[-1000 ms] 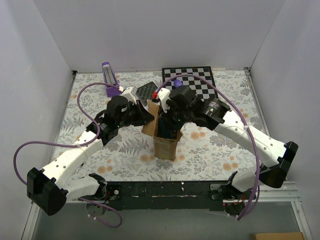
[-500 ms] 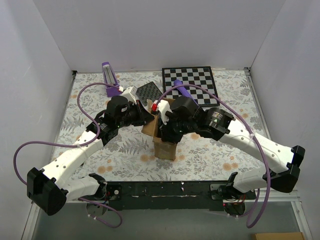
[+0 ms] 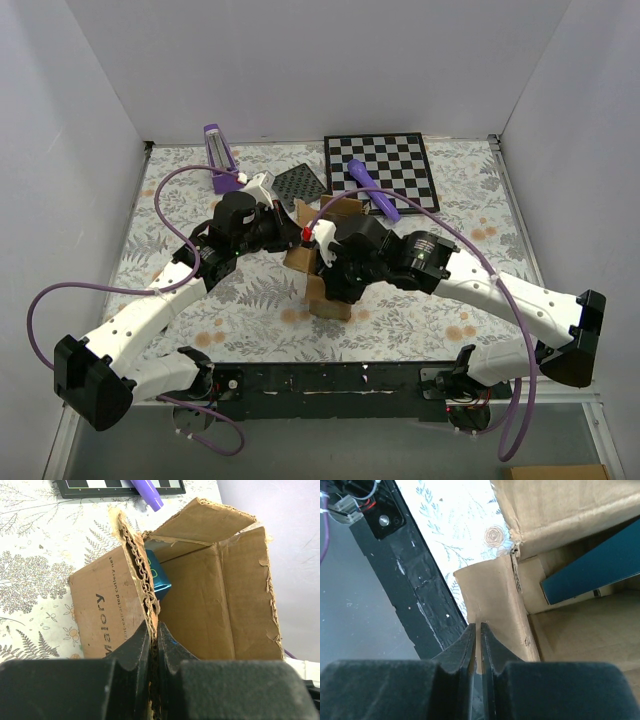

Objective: Unpack the express box
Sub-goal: Open the express box at the center of the board.

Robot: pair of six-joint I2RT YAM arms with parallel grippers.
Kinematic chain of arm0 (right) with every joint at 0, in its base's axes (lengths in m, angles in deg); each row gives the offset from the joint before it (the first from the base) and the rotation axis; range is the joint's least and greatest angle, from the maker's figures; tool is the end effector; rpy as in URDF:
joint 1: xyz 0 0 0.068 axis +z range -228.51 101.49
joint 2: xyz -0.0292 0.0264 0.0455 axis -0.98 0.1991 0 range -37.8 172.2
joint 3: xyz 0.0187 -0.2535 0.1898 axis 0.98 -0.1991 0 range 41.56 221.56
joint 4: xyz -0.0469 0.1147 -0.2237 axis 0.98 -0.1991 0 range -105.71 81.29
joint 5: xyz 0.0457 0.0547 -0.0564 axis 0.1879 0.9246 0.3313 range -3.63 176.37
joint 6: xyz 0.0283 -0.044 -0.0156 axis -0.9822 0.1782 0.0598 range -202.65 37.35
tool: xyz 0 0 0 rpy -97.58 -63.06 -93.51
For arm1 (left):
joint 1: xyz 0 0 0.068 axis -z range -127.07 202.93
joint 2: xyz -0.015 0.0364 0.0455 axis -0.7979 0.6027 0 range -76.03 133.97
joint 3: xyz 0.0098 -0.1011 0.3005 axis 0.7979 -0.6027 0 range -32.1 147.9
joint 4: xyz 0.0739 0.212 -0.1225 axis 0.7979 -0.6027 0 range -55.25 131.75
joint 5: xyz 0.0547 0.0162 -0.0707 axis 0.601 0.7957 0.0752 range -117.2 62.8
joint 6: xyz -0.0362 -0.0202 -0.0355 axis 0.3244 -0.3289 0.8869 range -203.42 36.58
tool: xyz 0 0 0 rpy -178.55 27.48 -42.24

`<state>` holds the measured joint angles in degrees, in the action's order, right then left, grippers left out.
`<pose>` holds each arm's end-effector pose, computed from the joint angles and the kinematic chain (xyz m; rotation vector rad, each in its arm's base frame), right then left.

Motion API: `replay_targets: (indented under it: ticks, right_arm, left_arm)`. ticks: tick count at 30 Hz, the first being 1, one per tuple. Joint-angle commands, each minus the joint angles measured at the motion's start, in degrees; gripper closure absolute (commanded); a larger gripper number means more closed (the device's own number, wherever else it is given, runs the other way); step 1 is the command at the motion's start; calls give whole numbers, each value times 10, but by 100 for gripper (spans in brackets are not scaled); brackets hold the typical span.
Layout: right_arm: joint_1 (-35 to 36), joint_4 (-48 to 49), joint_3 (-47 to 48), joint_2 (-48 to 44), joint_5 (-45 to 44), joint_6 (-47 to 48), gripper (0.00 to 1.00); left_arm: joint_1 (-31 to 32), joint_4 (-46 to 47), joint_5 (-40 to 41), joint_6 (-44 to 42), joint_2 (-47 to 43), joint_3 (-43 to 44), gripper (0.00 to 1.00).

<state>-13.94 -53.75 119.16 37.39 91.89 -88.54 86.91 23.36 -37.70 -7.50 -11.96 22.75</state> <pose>0.1077 0.2347 0.4081 -1.2330 2.0891 0.7092 0.1849 -0.1326 0.3620 -0.7165 2.2326 -1.2837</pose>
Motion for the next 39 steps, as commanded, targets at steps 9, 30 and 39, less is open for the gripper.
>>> replay_targets:
  ticks: [9,30,39]
  right_arm:
    - [4,29,-34,-8,-143,-57,86]
    - [-9,89,112,-23,-240,10,71]
    - [-110,137,111,65,-219,12,76]
  left_arm:
    - [1,-60,6,-35,-7,-18,100]
    - [1,-46,1,-25,-15,-30,100]
    - [1,-44,-4,-27,-18,-31,100]
